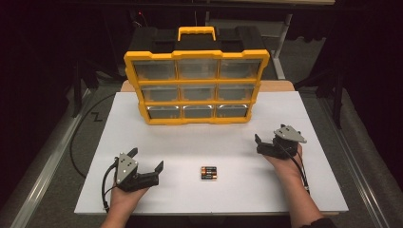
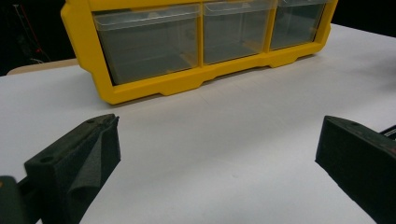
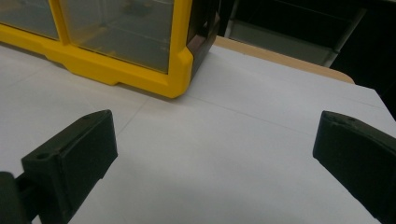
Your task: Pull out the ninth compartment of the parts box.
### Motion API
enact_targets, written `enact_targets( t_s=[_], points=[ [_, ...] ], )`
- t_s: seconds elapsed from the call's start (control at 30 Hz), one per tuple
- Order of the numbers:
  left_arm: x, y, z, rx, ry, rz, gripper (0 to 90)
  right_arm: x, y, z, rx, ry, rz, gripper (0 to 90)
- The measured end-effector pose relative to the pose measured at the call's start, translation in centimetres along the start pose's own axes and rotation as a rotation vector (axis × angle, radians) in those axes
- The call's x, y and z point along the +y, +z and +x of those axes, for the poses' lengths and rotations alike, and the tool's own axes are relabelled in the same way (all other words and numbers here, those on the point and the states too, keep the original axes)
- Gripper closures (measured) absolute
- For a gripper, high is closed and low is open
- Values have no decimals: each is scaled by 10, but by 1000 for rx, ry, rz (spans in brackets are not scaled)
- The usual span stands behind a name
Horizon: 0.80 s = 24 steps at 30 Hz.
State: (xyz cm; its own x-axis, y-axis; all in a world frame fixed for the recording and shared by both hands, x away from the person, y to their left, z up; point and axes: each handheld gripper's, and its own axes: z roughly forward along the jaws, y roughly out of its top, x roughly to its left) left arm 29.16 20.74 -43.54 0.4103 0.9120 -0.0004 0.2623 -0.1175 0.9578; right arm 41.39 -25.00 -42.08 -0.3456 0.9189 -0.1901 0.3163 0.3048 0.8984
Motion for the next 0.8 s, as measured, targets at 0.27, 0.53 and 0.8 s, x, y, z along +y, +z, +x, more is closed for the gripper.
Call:
enact_targets(
  t_s=[0.27, 0.53, 0.8],
  points=[
    [0, 0, -2, 1, 24, 18, 7, -1, -5, 0, -17, -62, 20, 11],
    [1, 1, -2, 9, 31, 37, 3, -6, -10, -6, -31, -94, 41, 11],
    [2, 1, -3, 15, 45, 36, 3, -11, -12, -9, -42, -132, 73, 11]
  ],
)
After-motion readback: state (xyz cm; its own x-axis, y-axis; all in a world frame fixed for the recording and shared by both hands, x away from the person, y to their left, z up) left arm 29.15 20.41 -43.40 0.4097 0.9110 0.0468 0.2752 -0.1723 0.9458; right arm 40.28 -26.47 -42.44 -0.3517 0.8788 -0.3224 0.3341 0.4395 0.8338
